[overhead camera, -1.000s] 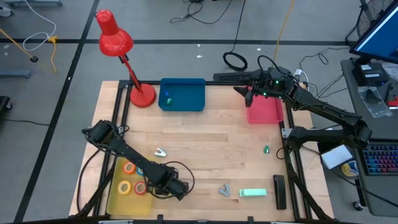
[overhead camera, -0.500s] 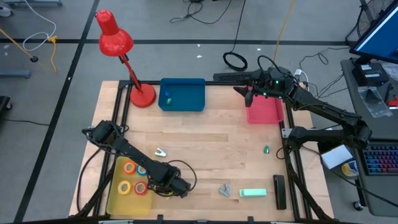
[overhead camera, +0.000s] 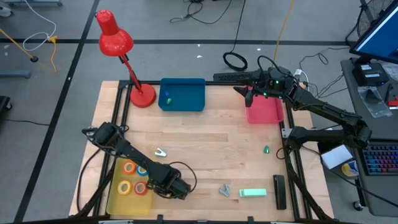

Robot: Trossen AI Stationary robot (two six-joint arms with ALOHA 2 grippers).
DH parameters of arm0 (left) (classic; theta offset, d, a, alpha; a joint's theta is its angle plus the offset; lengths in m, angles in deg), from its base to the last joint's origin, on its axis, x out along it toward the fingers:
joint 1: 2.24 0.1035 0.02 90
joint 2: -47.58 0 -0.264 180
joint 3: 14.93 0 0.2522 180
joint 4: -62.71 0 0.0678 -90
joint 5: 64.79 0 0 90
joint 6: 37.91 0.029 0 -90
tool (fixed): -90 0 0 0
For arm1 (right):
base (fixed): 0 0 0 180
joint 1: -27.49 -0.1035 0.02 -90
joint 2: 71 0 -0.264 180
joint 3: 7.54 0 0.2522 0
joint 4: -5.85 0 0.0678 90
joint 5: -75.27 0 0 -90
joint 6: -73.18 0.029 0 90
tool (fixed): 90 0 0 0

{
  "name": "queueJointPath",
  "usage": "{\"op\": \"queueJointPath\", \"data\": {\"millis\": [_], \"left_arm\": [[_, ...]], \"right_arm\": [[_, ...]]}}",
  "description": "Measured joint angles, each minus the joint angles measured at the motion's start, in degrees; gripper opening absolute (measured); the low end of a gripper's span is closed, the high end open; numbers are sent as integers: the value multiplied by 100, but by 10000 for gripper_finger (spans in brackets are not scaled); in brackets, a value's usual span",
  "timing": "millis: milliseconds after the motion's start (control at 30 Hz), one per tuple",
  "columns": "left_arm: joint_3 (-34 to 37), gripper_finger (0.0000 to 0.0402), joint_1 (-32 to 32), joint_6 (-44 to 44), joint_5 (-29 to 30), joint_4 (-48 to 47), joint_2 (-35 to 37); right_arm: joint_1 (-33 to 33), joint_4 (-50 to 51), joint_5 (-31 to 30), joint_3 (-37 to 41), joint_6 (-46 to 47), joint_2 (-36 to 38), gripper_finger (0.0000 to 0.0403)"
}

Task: Pick and place Stapler, Stapler remover, tape
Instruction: Put the yellow stapler into the blue bin

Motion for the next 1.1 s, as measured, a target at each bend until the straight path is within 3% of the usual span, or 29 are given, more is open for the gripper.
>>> {"op": "queueJointPath", "data": {"millis": [267, 533, 800, 967, 1100], "left_arm": [[-19, 170, 9, 21, -137, 73, -114], [-18, 72, 69, 81, -142, 223, -104], [16, 71, 209, -9, 43, 104, 436], [14, 79, 242, -640, 493, -109, 1146], [3, 70, 447, -685, 1519, -107, 1709]], "right_arm": [[0, -2, -2, 0, 0, 0, 196], [0, -1, 0, 0, 0, 0, 196], [0, 0, 0, 0, 0, 0, 196], [0, 0, 0, 0, 0, 0, 196], [0, 0, 0, 0, -46, 0, 196]]}}
